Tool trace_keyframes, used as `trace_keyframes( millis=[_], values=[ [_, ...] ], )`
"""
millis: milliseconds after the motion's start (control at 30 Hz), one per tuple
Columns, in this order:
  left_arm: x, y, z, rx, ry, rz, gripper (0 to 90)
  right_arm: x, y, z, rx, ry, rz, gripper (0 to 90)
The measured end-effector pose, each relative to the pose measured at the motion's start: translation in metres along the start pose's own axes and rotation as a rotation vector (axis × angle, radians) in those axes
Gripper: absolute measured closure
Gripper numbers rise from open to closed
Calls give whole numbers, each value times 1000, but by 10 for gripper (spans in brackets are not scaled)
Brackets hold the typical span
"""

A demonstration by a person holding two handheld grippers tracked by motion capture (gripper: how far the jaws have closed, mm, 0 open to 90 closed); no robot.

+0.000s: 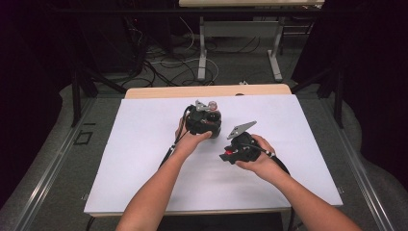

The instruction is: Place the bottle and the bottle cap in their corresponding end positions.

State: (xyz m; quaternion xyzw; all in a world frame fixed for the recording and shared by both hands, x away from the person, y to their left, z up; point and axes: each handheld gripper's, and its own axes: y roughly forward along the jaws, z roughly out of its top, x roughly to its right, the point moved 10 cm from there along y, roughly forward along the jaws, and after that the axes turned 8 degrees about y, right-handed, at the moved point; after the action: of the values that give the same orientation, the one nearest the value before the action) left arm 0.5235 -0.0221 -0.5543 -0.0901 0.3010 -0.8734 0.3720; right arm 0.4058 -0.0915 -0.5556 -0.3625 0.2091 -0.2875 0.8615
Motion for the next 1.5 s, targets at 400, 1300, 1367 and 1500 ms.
trace_keyframes(
  millis=[400, 1300, 1367, 1500],
  values=[
    [0, 5, -14, -26, 29, -10, 298, -1, 13, -1, 4, 23, 11, 613],
    [-7, -31, -41, 7, -98, -45, 23, -24, 53, -10, -24, -15, 63, 612],
    [-8, -37, -46, 4, -103, -41, 7, -28, 54, -12, -37, -6, 61, 612],
    [-7, -48, -53, 12, -131, -51, 7, -31, 59, -16, -41, -6, 67, 611]
  ],
)
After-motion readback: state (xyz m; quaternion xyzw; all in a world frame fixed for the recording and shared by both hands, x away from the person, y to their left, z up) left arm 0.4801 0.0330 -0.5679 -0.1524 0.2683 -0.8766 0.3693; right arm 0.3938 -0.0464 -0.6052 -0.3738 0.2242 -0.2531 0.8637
